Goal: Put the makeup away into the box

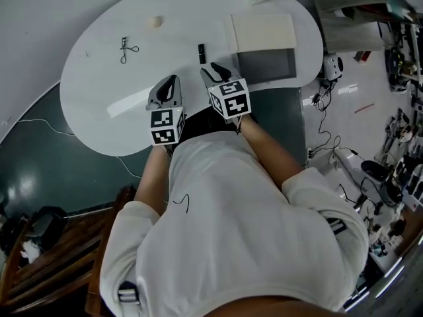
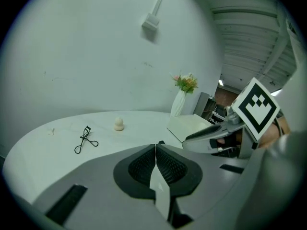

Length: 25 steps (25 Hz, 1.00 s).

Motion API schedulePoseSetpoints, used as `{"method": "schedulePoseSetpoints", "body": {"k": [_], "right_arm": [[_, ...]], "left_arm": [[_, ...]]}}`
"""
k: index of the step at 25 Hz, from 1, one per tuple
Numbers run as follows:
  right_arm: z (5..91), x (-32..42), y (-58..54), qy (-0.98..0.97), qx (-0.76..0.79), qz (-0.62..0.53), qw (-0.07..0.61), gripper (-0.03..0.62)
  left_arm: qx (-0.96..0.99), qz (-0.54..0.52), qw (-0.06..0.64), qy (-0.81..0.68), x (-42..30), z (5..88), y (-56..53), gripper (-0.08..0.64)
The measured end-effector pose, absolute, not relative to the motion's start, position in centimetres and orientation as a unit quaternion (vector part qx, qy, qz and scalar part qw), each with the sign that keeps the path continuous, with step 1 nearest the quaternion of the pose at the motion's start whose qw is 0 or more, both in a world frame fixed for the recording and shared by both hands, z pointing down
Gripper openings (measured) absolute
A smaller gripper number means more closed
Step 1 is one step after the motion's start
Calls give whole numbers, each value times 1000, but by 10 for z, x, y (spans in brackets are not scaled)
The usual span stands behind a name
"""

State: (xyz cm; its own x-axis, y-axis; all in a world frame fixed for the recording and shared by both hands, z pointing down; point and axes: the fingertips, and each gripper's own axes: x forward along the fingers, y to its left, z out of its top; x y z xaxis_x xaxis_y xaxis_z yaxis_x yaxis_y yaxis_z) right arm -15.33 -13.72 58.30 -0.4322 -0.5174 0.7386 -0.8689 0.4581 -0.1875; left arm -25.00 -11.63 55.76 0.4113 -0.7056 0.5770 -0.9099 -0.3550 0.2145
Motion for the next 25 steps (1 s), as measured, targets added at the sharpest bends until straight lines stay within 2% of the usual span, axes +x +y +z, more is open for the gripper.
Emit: {"method": "schedulePoseSetpoints", "body": {"k": [10, 19, 23, 25], "right_arm": [[644, -151, -150, -760, 445, 320, 350, 136], [670, -156, -167, -742, 461, 326, 362, 175], [677, -157, -175, -731, 470, 331, 367, 174], [679, -155, -177, -725, 476, 328, 376, 146]], "left_arm": [[775, 216, 292, -517, -264, 587, -118, 21], [752, 213, 320, -535, -278, 596, -110, 21], [755, 216, 320, -531, -277, 598, -111, 21], [757, 217, 320, -526, -276, 598, -110, 21]]}}
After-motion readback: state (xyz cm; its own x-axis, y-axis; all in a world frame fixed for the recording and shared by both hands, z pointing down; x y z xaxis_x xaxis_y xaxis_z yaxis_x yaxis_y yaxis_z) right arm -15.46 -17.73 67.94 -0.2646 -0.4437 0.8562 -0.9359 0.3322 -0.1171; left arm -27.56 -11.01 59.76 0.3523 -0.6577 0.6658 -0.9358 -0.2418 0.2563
